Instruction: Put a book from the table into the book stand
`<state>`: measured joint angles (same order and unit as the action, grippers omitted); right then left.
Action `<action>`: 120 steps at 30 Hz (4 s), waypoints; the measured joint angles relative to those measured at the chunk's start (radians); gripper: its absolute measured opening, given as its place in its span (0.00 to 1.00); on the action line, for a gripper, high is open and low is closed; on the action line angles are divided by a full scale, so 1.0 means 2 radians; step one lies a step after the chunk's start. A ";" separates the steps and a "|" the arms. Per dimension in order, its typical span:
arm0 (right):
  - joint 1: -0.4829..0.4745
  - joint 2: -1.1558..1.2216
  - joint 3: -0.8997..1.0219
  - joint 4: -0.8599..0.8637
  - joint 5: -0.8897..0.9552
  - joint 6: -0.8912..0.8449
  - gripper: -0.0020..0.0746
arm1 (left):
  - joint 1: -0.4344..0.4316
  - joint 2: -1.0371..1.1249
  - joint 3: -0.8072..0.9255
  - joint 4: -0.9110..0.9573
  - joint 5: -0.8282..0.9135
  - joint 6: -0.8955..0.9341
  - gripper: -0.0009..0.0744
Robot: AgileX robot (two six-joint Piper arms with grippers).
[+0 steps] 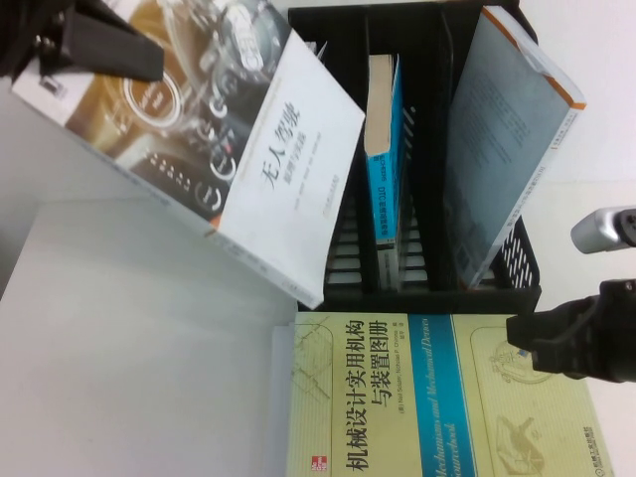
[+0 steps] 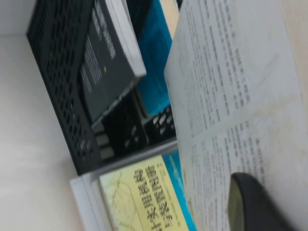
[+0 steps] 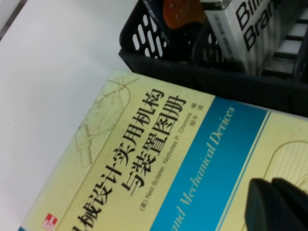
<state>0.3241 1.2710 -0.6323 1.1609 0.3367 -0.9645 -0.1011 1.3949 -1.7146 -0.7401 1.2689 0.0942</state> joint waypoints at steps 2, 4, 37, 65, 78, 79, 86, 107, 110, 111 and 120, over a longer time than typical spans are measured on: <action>0.000 0.000 0.000 0.000 0.007 0.005 0.02 | 0.000 0.008 -0.021 0.002 0.000 -0.012 0.14; 0.000 0.000 0.000 0.000 0.012 0.010 0.02 | 0.000 0.018 -0.036 0.003 0.000 -0.018 0.14; 0.000 -0.002 0.000 -0.001 0.034 0.016 0.02 | -0.112 0.108 -0.062 0.157 -0.139 -0.169 0.14; 0.000 -0.002 0.000 -0.001 0.039 0.016 0.02 | -0.181 0.217 -0.067 0.272 -0.241 -0.123 0.17; 0.000 -0.016 0.000 -0.023 0.044 0.016 0.02 | -0.185 0.200 -0.068 0.305 -0.289 -0.074 0.55; 0.000 -0.024 0.000 -0.025 0.044 0.016 0.02 | -0.185 0.192 -0.068 0.314 -0.286 -0.072 0.52; 0.000 -0.093 0.000 -0.078 0.105 0.020 0.02 | -0.185 0.098 -0.069 0.383 -0.202 -0.072 0.12; 0.000 -0.208 -0.033 -0.682 0.271 0.533 0.02 | -0.185 -0.242 0.148 0.451 -0.107 -0.140 0.01; 0.000 -0.262 -0.030 -0.679 0.215 0.541 0.02 | -0.185 -0.319 0.263 0.436 -0.182 -0.142 0.01; 0.000 -0.281 -0.025 -0.675 0.194 0.542 0.02 | -0.185 -0.343 0.300 0.431 -0.208 -0.143 0.01; 0.000 -0.409 0.089 -0.620 0.118 0.546 0.02 | -0.185 -0.447 0.513 0.405 -0.392 -0.143 0.01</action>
<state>0.3241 0.4536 -0.4546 -0.0796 0.5729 0.1266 -0.4702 0.5016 -0.6880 0.0706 0.4848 -0.1925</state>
